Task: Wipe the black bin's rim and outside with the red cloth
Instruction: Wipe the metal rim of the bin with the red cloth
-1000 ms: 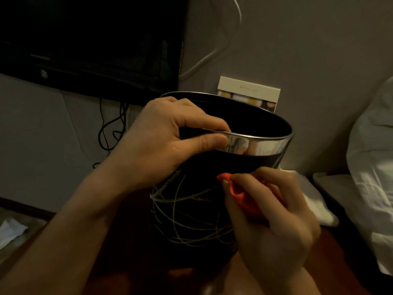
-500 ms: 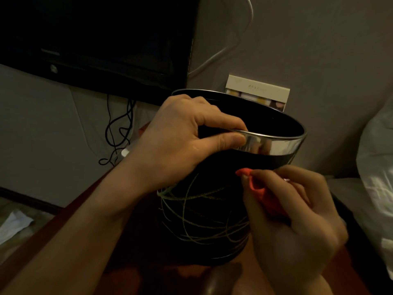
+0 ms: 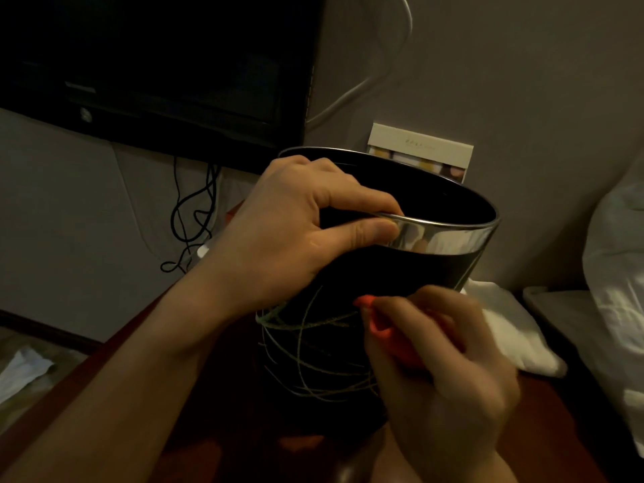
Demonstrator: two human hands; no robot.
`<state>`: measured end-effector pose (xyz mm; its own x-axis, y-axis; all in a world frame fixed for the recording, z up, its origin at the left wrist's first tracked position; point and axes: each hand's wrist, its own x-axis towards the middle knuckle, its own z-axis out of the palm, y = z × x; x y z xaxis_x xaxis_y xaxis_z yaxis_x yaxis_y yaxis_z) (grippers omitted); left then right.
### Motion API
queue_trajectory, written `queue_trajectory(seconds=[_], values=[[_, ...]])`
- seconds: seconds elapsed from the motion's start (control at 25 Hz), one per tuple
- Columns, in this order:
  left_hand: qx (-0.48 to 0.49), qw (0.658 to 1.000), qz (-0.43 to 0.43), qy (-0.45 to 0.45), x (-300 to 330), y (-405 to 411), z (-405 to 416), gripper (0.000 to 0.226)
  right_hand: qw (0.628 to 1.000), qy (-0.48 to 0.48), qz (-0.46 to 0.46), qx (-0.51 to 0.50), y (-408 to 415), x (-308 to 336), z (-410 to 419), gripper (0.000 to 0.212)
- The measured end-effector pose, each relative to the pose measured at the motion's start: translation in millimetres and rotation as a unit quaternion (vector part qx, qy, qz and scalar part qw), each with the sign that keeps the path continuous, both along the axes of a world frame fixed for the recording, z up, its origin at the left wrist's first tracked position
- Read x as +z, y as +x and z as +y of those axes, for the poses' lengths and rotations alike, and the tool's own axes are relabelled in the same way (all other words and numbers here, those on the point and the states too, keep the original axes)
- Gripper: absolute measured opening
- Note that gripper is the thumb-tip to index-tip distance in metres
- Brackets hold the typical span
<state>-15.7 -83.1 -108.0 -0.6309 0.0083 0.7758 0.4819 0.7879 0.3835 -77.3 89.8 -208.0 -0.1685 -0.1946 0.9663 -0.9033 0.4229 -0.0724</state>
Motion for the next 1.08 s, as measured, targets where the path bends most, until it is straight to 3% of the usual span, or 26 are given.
queue_trajectory(seconds=[0.52, 0.68, 0.92, 1.08], values=[[-0.015, 0.999, -0.031, -0.030, 1.5, -0.1, -12.5, 0.022, 0.998, -0.049, 0.004, 0.029, -6.6, 21.5, 14.2, 0.015], [0.027, 0.995, -0.034, -0.088, -1.1, 0.3, 8.0, 0.023, 0.996, -0.084, -0.006, 0.031, -11.9, 30.1, 21.0, 0.017], [0.027, 0.997, -0.030, -0.071, -2.5, -2.4, 5.7, 0.022, 1.000, 0.005, 0.005, 0.026, -4.5, 10.0, 7.6, 0.019], [0.005, 0.997, -0.029, -0.074, -0.5, -1.7, 3.8, 0.025, 0.998, -0.055, -0.002, 0.020, -10.9, 23.0, 18.9, 0.015]])
